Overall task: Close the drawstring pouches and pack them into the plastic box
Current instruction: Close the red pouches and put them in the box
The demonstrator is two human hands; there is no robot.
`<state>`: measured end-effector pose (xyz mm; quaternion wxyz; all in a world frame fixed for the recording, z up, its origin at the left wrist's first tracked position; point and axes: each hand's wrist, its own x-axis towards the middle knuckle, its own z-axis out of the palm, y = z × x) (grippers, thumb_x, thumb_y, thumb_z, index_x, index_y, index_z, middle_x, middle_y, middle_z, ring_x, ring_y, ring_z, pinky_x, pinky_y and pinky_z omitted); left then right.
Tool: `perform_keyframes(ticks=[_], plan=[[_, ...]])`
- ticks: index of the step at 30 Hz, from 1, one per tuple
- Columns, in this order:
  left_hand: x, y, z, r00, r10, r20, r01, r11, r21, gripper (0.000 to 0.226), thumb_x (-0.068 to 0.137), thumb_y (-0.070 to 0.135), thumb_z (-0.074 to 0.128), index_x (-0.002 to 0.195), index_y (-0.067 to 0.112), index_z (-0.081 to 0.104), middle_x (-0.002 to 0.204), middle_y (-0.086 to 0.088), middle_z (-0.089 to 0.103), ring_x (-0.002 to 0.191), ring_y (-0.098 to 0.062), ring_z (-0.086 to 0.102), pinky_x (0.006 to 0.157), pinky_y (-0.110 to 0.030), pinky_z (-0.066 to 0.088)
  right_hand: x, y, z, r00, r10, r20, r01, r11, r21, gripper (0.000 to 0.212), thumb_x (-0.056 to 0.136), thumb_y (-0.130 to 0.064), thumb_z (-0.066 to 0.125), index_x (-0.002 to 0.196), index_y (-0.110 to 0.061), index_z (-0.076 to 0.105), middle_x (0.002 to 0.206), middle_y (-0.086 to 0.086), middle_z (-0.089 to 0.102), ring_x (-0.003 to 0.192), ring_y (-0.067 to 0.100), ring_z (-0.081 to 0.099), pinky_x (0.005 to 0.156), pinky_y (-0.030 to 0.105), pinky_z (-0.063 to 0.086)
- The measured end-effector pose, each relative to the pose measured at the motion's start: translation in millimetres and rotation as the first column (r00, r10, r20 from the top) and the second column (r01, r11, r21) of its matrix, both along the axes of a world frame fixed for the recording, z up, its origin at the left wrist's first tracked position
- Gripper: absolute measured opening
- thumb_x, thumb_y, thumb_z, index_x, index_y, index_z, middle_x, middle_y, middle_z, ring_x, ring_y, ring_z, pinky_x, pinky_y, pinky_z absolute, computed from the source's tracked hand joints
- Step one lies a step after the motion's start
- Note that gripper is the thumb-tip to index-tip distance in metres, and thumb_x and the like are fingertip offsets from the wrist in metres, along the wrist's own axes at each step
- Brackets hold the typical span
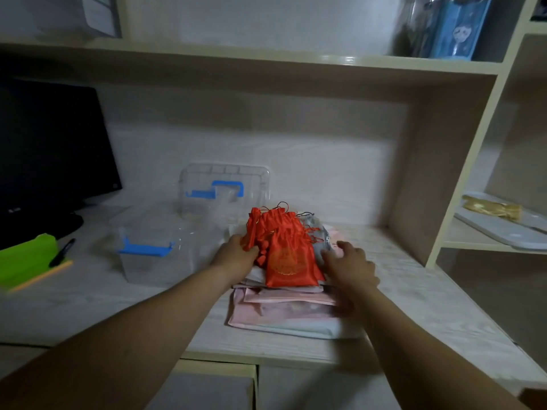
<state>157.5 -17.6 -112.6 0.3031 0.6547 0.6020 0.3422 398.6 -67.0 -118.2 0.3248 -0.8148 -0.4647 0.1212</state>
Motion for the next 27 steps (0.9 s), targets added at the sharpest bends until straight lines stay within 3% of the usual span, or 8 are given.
perform_keyframes(ticks=[3,6,11,14,19,23,25,27], plan=[[1,-8,6,0.986,0.117,-0.117,-0.087,0.967,0.241,0.042,0.100,0.035,0.056,0.138,0.016,0.057,0.140,-0.013,0.054,0.129,-0.034,0.053,0.108,-0.042,0.044,8,-4,13,0.985,-0.073,0.156,0.042,0.981,0.191,0.038,0.094,-0.053,0.053,0.116,-0.025,0.067,0.125,0.008,0.065,0.118,0.037,0.057,0.097,0.044,0.045],[10,-10,10,0.989,0.030,-0.146,0.010,0.963,0.269,0.043,0.098,0.048,0.055,0.133,0.024,0.059,0.135,-0.006,0.055,0.125,-0.029,0.054,0.106,-0.044,0.046,1,-1,24,0.977,0.210,0.022,-0.210,0.958,0.193,0.046,0.099,-0.051,0.053,0.080,-0.012,0.068,0.084,0.009,0.073,0.088,0.033,0.068,0.075,0.039,0.052],[23,-2,-18,0.986,-0.072,-0.149,0.081,0.995,0.056,0.069,0.095,0.068,0.049,0.151,0.029,0.047,0.157,-0.006,0.043,0.145,-0.027,0.040,0.119,-0.043,0.035,-22,10,12,0.927,0.362,-0.093,-0.346,0.925,0.155,0.038,0.092,-0.053,0.068,0.089,-0.015,0.070,0.085,0.000,0.074,0.083,0.021,0.068,0.077,0.036,0.051],[36,6,-29,0.992,-0.065,-0.109,0.076,0.993,0.091,0.066,0.092,0.071,0.047,0.145,0.032,0.053,0.152,-0.004,0.048,0.142,-0.027,0.043,0.118,-0.042,0.036,-18,20,4,0.945,0.321,-0.059,-0.306,0.935,0.178,0.021,0.088,-0.032,0.076,0.086,-0.014,0.067,0.083,0.000,0.071,0.084,0.023,0.066,0.072,0.034,0.044],[51,20,-17,0.991,-0.001,-0.133,0.028,0.979,0.203,0.060,0.090,0.070,0.053,0.137,0.033,0.056,0.144,-0.001,0.051,0.138,-0.025,0.045,0.114,-0.042,0.037,2,33,6,0.920,0.339,-0.195,-0.269,0.911,0.313,0.012,0.084,-0.018,0.081,0.084,-0.013,0.070,0.081,0.001,0.074,0.076,0.015,0.066,0.075,0.032,0.050],[46,42,1,0.981,-0.023,-0.191,0.092,0.928,0.360,0.032,0.090,0.061,0.064,0.103,0.033,0.070,0.110,0.009,0.060,0.114,-0.014,0.054,0.100,-0.035,0.042,1,47,16,0.781,0.455,-0.427,-0.274,0.865,0.421,0.013,0.092,-0.012,0.073,0.085,-0.001,0.070,0.070,0.021,0.064,0.063,0.023,0.053,0.063,0.036,0.043],[47,56,5,0.989,-0.139,-0.047,0.147,0.931,0.334,0.017,0.090,0.046,0.071,0.084,0.031,0.072,0.092,0.012,0.064,0.098,-0.010,0.061,0.094,-0.035,0.049,-3,59,21,0.749,0.470,-0.467,-0.248,0.853,0.460,0.016,0.096,-0.013,0.069,0.090,0.001,0.068,0.078,0.030,0.067,0.067,0.026,0.056,0.065,0.040,0.044],[46,62,6,0.963,-0.214,0.164,0.154,0.936,0.316,0.019,0.093,0.031,0.072,0.076,0.023,0.069,0.076,0.013,0.066,0.079,-0.006,0.062,0.083,-0.033,0.050,-6,62,28,0.816,0.423,-0.394,-0.241,0.869,0.433,0.023,0.097,-0.022,0.067,0.089,-0.001,0.069,0.080,0.020,0.074,0.070,0.024,0.061,0.068,0.037,0.047]])
